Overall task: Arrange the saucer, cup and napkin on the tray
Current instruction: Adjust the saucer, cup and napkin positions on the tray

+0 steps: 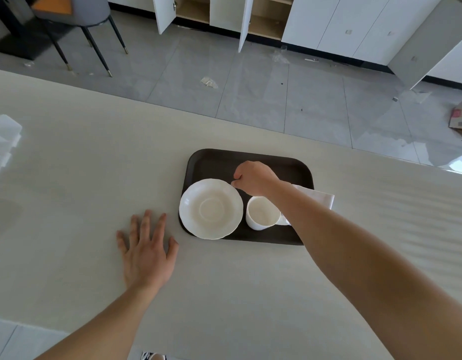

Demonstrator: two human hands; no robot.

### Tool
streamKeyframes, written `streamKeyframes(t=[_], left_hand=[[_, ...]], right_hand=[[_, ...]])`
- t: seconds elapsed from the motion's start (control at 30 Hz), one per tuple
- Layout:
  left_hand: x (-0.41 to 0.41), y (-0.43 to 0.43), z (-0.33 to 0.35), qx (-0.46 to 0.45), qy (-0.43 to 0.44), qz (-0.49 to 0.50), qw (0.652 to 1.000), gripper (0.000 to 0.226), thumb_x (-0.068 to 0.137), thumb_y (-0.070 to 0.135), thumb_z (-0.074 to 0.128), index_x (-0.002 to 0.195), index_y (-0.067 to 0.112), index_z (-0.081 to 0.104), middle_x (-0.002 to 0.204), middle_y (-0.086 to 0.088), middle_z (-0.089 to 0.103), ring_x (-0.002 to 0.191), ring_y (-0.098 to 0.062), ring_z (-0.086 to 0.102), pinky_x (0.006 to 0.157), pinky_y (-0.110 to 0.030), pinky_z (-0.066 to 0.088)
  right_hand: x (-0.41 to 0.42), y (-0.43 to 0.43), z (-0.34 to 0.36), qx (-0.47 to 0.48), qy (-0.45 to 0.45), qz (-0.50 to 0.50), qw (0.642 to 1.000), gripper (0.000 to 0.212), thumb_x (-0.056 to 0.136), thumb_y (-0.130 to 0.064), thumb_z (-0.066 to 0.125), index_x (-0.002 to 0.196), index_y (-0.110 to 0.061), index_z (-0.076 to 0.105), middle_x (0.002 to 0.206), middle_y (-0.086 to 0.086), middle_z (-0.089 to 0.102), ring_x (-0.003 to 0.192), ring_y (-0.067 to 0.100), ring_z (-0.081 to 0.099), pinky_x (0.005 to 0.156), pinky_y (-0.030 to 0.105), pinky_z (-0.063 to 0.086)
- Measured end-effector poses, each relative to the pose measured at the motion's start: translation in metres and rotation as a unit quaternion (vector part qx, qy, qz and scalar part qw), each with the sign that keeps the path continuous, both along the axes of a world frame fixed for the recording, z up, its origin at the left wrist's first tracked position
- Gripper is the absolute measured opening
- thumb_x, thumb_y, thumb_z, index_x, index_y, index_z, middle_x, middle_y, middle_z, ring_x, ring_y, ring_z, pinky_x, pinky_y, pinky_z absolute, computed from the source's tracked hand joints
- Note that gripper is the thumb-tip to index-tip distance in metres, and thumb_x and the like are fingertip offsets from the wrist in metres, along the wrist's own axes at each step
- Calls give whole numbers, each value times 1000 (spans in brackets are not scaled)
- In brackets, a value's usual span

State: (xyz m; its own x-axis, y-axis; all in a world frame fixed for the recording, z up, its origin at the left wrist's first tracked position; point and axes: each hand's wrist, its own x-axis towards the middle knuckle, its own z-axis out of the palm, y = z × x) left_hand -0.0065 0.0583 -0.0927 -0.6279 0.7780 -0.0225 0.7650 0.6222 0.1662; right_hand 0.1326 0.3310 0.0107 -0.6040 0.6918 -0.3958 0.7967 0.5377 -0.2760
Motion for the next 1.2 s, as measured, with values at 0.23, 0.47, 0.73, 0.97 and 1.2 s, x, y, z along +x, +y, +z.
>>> streamKeyframes(t=[0.23, 0.47, 0.73, 0.97, 1.2], left_hand=[[1, 1, 2, 2, 3, 0, 1000, 60, 89, 43, 36, 147, 28, 41, 158, -10, 35, 148, -35, 23, 119, -61, 10], [1, 1, 2, 0, 4, 0, 1000, 60, 89, 43, 36, 147, 29, 40, 158, -10, 35, 148, -35, 24, 119, -60, 11], [2, 1, 3, -11, 6, -4, 1000, 61, 90, 44, 35, 148, 29, 39, 159, -9, 34, 149, -34, 23, 119, -61, 11], [2, 1, 6, -15, -1, -2, 1000, 61, 90, 46, 32, 149, 30, 37, 159, -9, 33, 149, -33, 22, 119, -60, 11], [2, 1, 6, -17, 3, -4, 1000, 61, 89, 44, 35, 148, 29, 39, 159, -9, 34, 149, -34, 25, 119, -61, 13]], right_hand=[[-16, 1, -6, -29, 24, 8, 999, 13, 90, -19, 63, 92, -12, 74, 85, 8, 75, 75, 24, 70, 78, 39, 59], [-21, 3, -14, -48, 39, -3, 998, 10, 87, -12, 64, 89, -12, 74, 84, 8, 76, 66, 21, 72, 77, 40, 61], [-17, 16, -15, -73, 78, -61, 992, 8, 89, -13, 66, 92, -15, 74, 85, 5, 75, 60, 17, 73, 75, 34, 61], [-13, 28, -18, -94, 108, -141, 980, 9, 91, -12, 67, 95, -11, 74, 85, 10, 76, 65, 20, 74, 76, 37, 62], [-13, 37, -26, -113, 135, -218, 960, 6, 90, -13, 68, 92, -10, 74, 86, 11, 76, 68, 24, 75, 76, 40, 63]])
